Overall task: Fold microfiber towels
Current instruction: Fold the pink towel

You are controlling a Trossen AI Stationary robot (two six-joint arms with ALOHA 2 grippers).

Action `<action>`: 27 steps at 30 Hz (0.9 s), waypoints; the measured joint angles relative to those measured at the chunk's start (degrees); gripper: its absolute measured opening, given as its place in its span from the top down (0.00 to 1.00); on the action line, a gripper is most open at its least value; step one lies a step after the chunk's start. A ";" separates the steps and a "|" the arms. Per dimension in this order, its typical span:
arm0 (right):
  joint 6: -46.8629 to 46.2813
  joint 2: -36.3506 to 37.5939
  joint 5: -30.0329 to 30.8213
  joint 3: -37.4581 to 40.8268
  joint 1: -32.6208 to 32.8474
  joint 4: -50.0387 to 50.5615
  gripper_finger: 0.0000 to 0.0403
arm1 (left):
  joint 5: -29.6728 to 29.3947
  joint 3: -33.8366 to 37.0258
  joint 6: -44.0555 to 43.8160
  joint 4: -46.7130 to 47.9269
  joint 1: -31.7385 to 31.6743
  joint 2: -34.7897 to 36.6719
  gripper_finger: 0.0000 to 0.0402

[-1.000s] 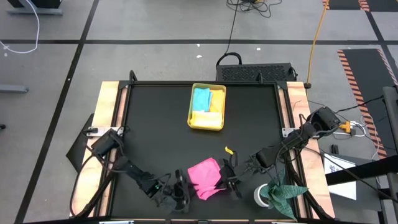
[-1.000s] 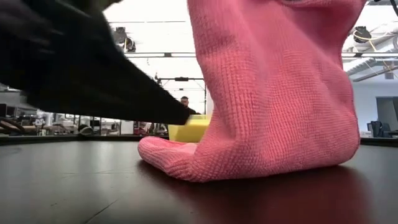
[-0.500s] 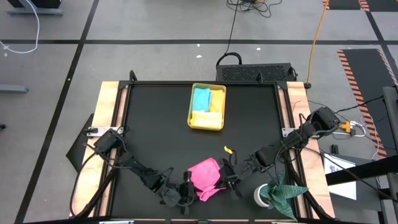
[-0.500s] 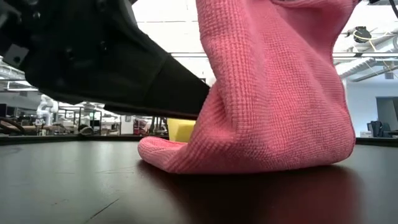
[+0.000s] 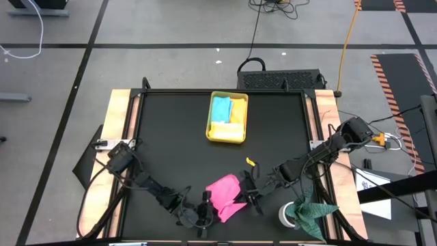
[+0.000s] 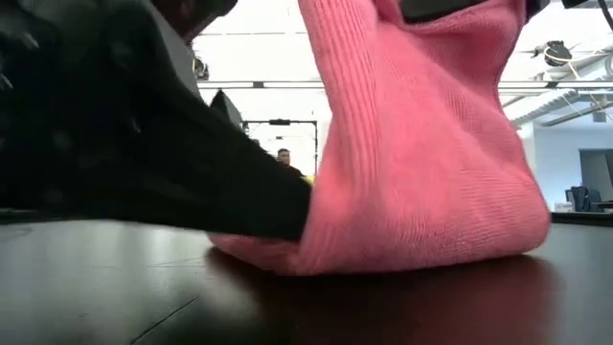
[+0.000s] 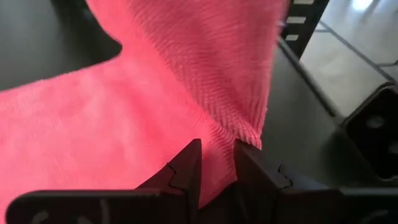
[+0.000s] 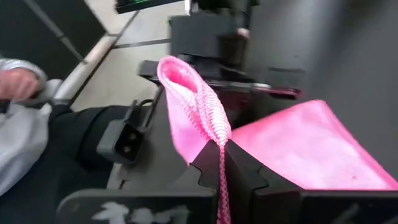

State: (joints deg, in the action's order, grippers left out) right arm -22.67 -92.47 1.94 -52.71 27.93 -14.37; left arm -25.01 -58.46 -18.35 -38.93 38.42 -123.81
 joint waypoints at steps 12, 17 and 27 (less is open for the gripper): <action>-1.23 -2.83 2.40 0.00 -0.66 -2.21 1.00 | -6.80 0.00 -5.85 14.66 2.78 7.72 0.76; -2.51 -6.71 0.76 0.02 -1.80 -3.31 1.00 | -10.98 -0.02 -14.51 28.43 3.96 12.36 0.76; -3.27 -12.54 -4.84 0.02 -5.05 -11.29 1.00 | -15.70 0.04 -29.80 41.87 2.86 9.90 0.76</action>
State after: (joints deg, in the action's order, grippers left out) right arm -25.94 -105.01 -2.90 -52.69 22.88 -25.66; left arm -40.71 -58.41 -48.15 2.94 41.28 -113.92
